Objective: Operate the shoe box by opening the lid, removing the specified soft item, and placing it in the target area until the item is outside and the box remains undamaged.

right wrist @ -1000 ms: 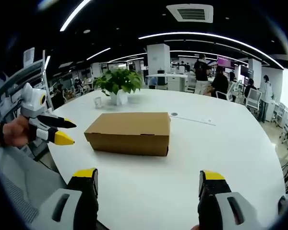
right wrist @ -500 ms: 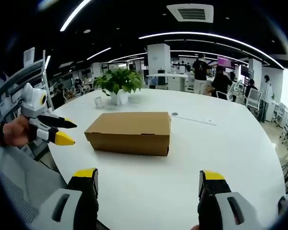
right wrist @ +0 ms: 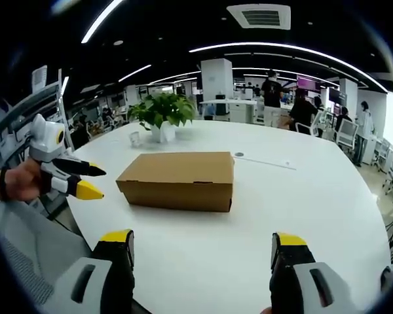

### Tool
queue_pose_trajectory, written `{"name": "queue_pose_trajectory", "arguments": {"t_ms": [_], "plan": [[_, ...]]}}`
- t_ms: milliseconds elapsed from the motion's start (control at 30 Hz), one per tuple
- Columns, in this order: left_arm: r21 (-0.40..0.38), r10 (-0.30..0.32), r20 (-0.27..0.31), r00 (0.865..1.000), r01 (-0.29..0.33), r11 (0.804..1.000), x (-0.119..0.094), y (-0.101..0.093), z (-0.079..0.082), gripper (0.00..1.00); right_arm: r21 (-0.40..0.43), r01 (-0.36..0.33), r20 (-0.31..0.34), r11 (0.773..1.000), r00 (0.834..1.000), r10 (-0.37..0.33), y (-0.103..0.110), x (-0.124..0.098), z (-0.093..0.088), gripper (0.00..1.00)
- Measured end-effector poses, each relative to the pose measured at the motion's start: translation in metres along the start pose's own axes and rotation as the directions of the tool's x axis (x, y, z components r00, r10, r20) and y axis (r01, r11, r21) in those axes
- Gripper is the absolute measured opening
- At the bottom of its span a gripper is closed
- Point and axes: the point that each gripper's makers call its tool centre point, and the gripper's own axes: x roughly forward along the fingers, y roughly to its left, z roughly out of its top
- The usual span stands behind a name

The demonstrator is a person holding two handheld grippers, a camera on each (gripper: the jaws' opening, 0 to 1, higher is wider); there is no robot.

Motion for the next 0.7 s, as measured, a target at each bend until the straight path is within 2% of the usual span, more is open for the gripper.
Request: {"name": "queue_pose_trajectory", "arguments": {"t_ms": [700], "plan": [[-0.046, 0.006, 0.003, 1.0, -0.006, 0.999, 0.0, 0.006, -0.0004, 0.69, 0.005, -0.011, -0.029, 1.0, 1.0, 0.012, 0.0007, 0.0053, -0.0051, 0.85]]}}
